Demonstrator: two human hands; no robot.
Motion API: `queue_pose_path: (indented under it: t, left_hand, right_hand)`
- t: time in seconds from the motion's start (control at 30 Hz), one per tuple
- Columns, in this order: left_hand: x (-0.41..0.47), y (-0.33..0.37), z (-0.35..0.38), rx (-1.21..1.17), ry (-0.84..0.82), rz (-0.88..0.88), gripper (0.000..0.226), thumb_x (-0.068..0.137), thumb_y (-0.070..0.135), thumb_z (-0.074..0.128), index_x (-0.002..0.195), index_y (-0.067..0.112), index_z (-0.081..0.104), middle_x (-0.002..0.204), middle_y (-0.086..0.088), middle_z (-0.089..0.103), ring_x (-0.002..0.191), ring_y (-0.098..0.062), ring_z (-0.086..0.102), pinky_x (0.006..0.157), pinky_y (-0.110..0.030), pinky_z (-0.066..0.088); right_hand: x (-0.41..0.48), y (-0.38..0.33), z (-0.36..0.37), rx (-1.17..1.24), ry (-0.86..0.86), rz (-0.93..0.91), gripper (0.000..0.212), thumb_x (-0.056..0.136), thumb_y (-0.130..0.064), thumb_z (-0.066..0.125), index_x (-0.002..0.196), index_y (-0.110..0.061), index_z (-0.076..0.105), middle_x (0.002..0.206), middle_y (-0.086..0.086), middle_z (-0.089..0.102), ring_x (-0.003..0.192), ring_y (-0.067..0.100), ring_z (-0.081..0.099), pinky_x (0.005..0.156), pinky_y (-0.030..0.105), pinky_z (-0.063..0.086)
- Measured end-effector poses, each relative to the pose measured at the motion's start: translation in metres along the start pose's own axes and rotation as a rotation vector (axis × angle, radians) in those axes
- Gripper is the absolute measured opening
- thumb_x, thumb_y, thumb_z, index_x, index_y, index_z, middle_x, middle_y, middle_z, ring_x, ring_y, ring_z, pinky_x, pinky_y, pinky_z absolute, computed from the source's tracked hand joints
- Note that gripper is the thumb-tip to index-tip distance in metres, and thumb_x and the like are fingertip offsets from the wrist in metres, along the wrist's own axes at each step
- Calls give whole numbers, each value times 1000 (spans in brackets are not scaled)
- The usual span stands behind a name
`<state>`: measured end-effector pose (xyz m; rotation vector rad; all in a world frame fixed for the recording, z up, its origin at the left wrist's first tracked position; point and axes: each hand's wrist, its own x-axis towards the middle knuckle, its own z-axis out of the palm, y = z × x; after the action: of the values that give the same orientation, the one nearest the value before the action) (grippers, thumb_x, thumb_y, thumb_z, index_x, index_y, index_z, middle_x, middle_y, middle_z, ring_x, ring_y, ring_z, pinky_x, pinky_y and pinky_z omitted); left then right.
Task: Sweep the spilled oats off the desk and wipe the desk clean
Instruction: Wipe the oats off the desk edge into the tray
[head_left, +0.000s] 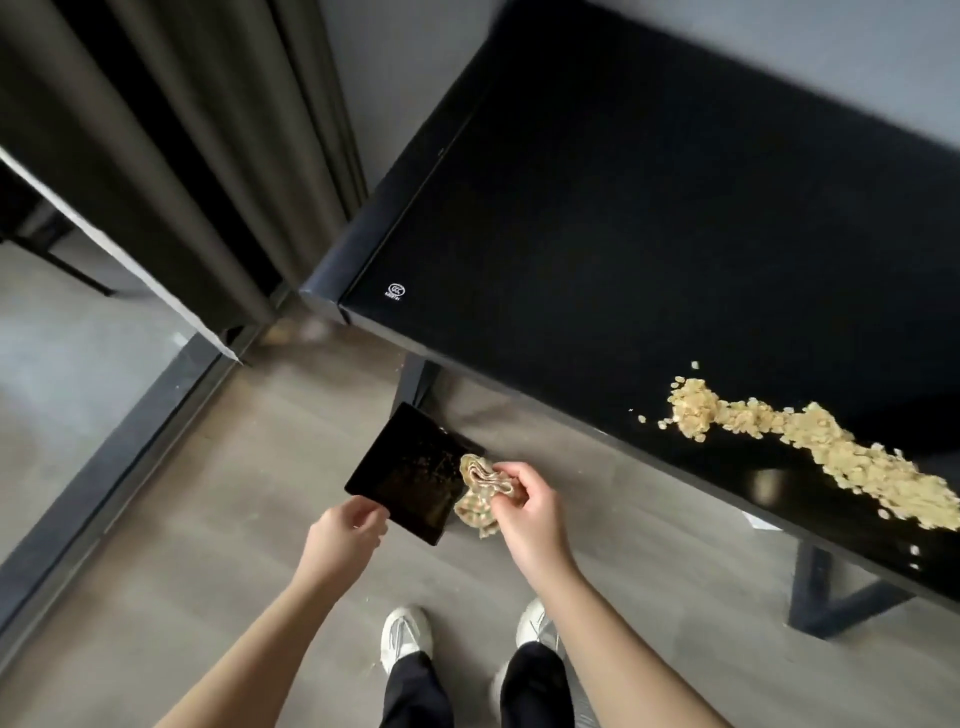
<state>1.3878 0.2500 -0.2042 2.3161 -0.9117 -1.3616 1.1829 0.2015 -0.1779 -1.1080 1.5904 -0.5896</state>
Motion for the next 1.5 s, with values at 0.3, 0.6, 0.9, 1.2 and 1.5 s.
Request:
queue_pose_path:
  t: [0.3,0.6,0.9,1.2,1.5]
  left_hand:
    - [129,-135,80,-221,-189,-401,38,95,41,52,123,15,55,115,-8,62,94,-26,65,71,-35,55]
    - [208,-179,183,-762,-254,-520,37,97,21,54,130,9,44,122,-17,55,89,-32,65,57,-37,56]
    - [174,-157,173,-747,-135,-546,26,87,-16,29,106,-10,46,86,-24,57,59,-37,65,47,-44,57]
    - [11,-60,132,-431,-144,-552,39,81,-10,33,118,-9,46,90,-21,52,51,-42,66,42,-39,53]
    - [-101,34,78,-79,-259,-470,42,85,-9,45,128,-13,42,86,-27,66,44,-31,65,39,-33,52]
  right_hand:
    - [84,170,97,11,57,332,20,81,-4,60,83,-23,65,83,2,69,77,20,63,69,34,52]
    - [127,282,118,27,83,331,20,82,-3,59,80,-22,65,79,2,68,76,21,61,71,38,53]
    - [108,263,77,109,57,268,18,82,-6,61,83,-23,67,81,1,70,79,21,65,78,45,55]
    - [-2,137,3,-166,31,-39,26,79,3,62,90,-20,65,92,-2,62,79,9,58,69,8,41]
    - [-81,46,-118,-616,154,42,18,83,-2,53,95,-11,62,102,8,57,90,31,57,73,36,45]
